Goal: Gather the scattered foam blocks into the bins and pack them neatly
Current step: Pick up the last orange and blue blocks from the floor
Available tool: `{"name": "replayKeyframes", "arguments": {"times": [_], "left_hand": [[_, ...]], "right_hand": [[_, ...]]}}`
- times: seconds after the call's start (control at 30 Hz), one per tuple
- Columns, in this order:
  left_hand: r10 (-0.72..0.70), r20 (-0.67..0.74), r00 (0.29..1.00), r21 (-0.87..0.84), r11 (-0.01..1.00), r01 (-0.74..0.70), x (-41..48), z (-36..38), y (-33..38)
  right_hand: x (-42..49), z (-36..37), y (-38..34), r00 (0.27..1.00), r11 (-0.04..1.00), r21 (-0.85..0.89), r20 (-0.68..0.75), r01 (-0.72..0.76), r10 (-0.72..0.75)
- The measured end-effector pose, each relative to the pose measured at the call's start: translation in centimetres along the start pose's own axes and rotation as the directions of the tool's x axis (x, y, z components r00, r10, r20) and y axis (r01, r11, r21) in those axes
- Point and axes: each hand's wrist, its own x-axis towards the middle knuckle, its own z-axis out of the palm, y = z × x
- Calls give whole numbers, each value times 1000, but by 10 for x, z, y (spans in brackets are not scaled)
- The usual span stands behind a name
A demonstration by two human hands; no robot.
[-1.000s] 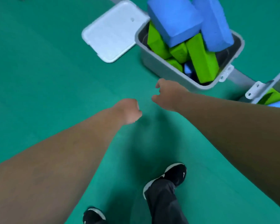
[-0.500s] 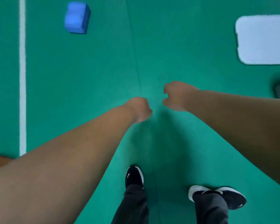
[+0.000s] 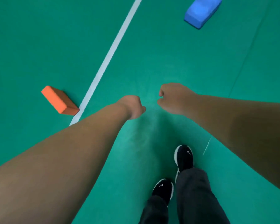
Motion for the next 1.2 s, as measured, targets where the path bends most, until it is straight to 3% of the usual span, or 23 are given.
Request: {"name": "replayKeyframes", "arguments": {"times": [0.23, 0.37, 0.6, 0.77, 0.9, 0.97, 1.1, 1.2], "left_hand": [[-195, -32, 980, -331, 927, 174, 22, -33, -75], [-268, -19, 963, -416, 878, 236, 42, -17, -134], [-512, 67, 857, -598, 667, 445, 67, 54, -273], [-622, 115, 775, -650, 543, 532, 92, 79, -380], [-661, 113, 742, -613, 541, 576, 128, 79, -448], [-710, 128, 693, -600, 501, 624, 152, 80, -472], [-813, 203, 546, -683, 282, 673, 202, 85, -492], [-864, 254, 435, -711, 139, 690, 235, 95, -493]], "right_hand": [[95, -16, -59, 988, 975, -178, 104, 133, -116], [145, 5, -116, 968, 948, -223, 160, 229, -196], [227, 83, -238, 896, 867, -283, 302, 411, -326], [282, 140, -323, 867, 857, -252, 356, 449, -349], [331, 183, -381, 839, 838, -231, 379, 494, -390], [356, 199, -401, 816, 805, -253, 400, 537, -418], [398, 215, -413, 786, 760, -282, 426, 585, -447], [423, 220, -387, 804, 777, -288, 417, 560, -425]]}}
